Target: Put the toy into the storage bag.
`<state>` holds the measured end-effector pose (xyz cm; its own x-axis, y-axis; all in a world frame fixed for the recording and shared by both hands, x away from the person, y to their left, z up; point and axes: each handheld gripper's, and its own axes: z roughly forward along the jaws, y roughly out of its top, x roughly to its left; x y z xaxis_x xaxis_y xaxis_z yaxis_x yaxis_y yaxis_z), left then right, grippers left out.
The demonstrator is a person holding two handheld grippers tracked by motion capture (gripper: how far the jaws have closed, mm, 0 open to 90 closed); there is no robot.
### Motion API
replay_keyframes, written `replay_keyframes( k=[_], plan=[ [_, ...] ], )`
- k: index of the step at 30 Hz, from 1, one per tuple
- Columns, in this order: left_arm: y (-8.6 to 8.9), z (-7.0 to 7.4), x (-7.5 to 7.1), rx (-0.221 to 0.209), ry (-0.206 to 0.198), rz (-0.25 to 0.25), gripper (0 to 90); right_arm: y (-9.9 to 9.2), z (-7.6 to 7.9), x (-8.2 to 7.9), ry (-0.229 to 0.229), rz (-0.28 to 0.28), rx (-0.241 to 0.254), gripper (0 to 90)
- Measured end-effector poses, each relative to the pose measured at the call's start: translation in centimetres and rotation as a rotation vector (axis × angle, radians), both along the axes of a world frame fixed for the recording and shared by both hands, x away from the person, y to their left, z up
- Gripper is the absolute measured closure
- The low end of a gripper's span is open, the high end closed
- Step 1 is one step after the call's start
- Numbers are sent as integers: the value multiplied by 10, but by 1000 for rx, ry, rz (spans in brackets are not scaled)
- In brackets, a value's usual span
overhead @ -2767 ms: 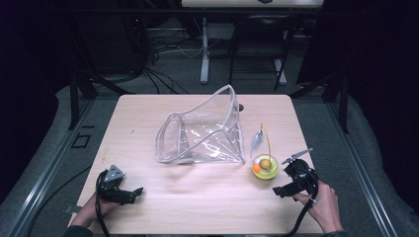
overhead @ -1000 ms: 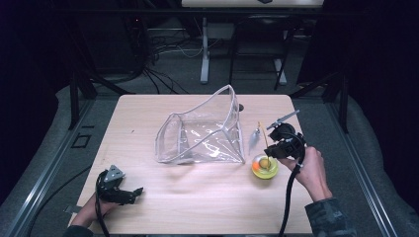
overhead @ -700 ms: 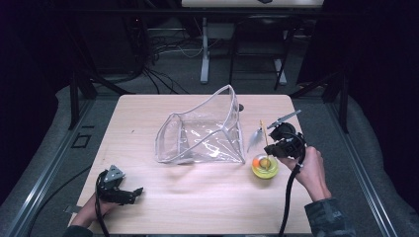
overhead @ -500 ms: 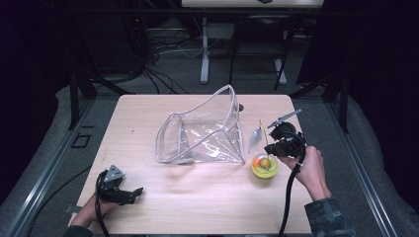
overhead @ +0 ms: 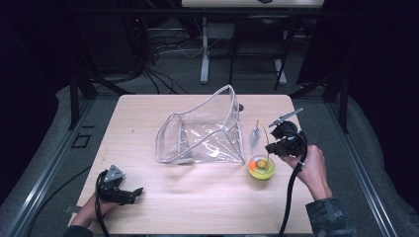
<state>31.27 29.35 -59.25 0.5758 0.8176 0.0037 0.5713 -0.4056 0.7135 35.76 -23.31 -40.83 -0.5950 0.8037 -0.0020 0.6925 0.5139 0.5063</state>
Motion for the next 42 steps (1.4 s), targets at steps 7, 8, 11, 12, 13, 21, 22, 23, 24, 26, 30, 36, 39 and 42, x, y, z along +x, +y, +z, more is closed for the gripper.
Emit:
replay_keyframes(
  k=[7,8,11,12,13,21,22,23,24,26,30,36,39,42],
  plan=[
    [0,0,0,0,0,0,2,-2,10,1,-13,-4,-1,887],
    [0,0,0,1,0,-1,2,-2,10,1,-16,-8,12,887],
    [0,0,0,1,0,0,2,-4,14,2,-11,-9,-6,887],
    [0,0,0,2,0,-1,2,-4,14,2,-12,-10,8,887],
    [0,0,0,1,0,-1,2,-5,15,3,-4,-8,-3,887],
    [0,0,0,-2,0,3,2,-7,22,6,14,-5,-21,887],
    [0,0,0,-3,1,3,2,-8,23,6,17,0,-32,887],
    [0,0,0,1,-1,0,2,-8,24,6,21,2,-34,887],
    [0,0,0,1,0,-1,2,-7,25,6,20,1,-34,886],
    [0,0,0,1,0,0,2,-7,27,8,22,5,-41,886],
    [0,0,0,1,0,0,2,-6,31,10,27,9,-44,886],
    [0,0,0,1,0,0,2,-1,34,17,52,19,-76,886],
    [0,0,0,0,0,0,2,1,37,20,60,28,-86,886],
    [0,0,0,1,0,0,3,1,39,22,68,34,-90,886]
  ],
)
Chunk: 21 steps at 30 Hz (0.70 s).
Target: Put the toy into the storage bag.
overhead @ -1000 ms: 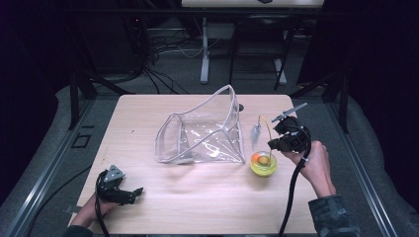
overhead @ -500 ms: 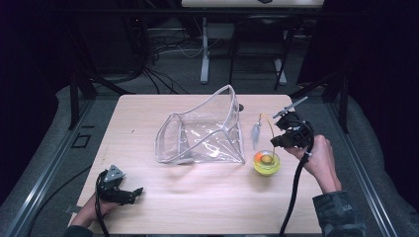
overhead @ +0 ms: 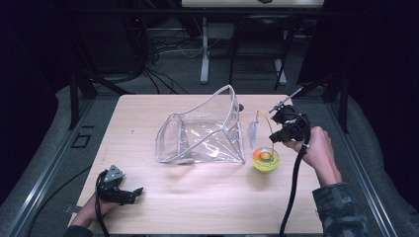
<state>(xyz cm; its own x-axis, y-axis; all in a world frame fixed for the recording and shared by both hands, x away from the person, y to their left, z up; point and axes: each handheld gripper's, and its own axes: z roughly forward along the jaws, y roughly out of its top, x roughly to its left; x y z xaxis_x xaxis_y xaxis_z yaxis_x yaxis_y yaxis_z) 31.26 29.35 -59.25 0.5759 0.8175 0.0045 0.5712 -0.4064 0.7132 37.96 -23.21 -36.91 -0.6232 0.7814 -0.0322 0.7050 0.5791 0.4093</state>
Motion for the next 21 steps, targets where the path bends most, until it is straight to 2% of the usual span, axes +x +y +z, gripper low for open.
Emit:
replay_keyframes(
  k=[9,12,13,21],
  plan=[
    [0,0,0,0,0,0,2,1,12,8,9,10,8,886],
    [0,0,0,-1,0,0,2,1,16,11,29,24,-7,886],
    [0,0,0,0,0,0,2,2,17,11,27,19,5,886],
    [0,0,0,0,0,-1,2,2,30,15,20,19,-2,886]
  ],
)
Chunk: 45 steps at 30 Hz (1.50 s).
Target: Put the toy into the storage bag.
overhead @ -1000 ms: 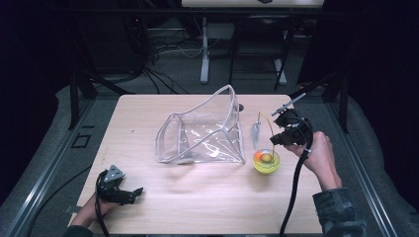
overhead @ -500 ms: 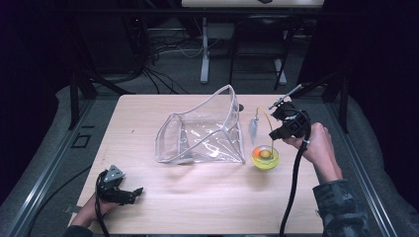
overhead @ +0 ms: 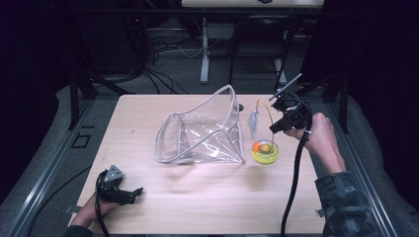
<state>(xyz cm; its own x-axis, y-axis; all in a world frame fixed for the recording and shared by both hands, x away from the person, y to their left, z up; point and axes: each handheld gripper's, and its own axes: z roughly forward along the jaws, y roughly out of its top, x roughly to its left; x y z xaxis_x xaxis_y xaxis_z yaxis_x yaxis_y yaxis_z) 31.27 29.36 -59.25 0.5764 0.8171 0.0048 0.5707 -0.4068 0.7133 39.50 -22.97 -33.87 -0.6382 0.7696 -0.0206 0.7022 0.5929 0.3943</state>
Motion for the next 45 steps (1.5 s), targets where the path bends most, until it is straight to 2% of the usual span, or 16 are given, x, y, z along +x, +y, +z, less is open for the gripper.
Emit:
replay_keyframes(
  k=[16,21,26,37,45],
  plan=[
    [0,0,0,-8,3,5,2,5,28,9,-27,-5,-16,886],
    [0,0,0,0,5,-3,2,8,35,15,-16,-4,-24,886],
    [0,0,0,-1,6,-2,2,16,44,21,-7,7,-51,886],
    [0,1,0,-4,13,-4,2,25,56,33,4,4,-62,886],
    [0,1,0,-3,14,-7,2,29,66,36,-6,3,-77,887]
  ],
)
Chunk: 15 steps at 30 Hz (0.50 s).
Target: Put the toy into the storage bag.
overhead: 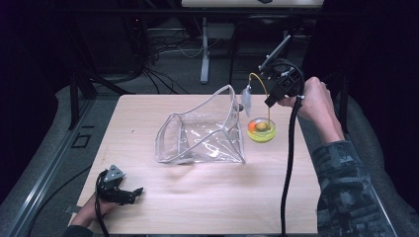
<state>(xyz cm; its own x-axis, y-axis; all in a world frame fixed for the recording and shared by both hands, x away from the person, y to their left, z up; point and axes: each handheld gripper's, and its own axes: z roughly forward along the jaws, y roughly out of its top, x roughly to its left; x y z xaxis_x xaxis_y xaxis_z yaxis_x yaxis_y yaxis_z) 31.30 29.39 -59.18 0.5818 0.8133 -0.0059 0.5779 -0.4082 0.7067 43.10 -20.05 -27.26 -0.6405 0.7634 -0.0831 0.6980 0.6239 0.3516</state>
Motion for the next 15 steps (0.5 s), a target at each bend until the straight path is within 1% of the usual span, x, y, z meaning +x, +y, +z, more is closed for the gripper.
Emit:
replay_keyframes(
  k=[1,4,5,10,13,14,15],
  plan=[
    [0,0,0,0,0,0,1,0,2,0,1,0,-8,886],
    [0,0,0,0,0,0,2,2,7,0,-10,-1,-2,887],
    [0,0,0,0,0,0,2,2,8,0,-11,3,-11,886],
    [0,0,0,0,0,0,2,6,16,0,-24,5,-12,886],
    [0,0,0,0,0,0,2,9,21,1,-29,11,-23,887],
    [0,0,0,0,0,0,1,9,21,1,-29,11,-23,887],
    [0,0,0,1,-1,-2,2,11,24,2,-39,7,-17,887]
  ],
)
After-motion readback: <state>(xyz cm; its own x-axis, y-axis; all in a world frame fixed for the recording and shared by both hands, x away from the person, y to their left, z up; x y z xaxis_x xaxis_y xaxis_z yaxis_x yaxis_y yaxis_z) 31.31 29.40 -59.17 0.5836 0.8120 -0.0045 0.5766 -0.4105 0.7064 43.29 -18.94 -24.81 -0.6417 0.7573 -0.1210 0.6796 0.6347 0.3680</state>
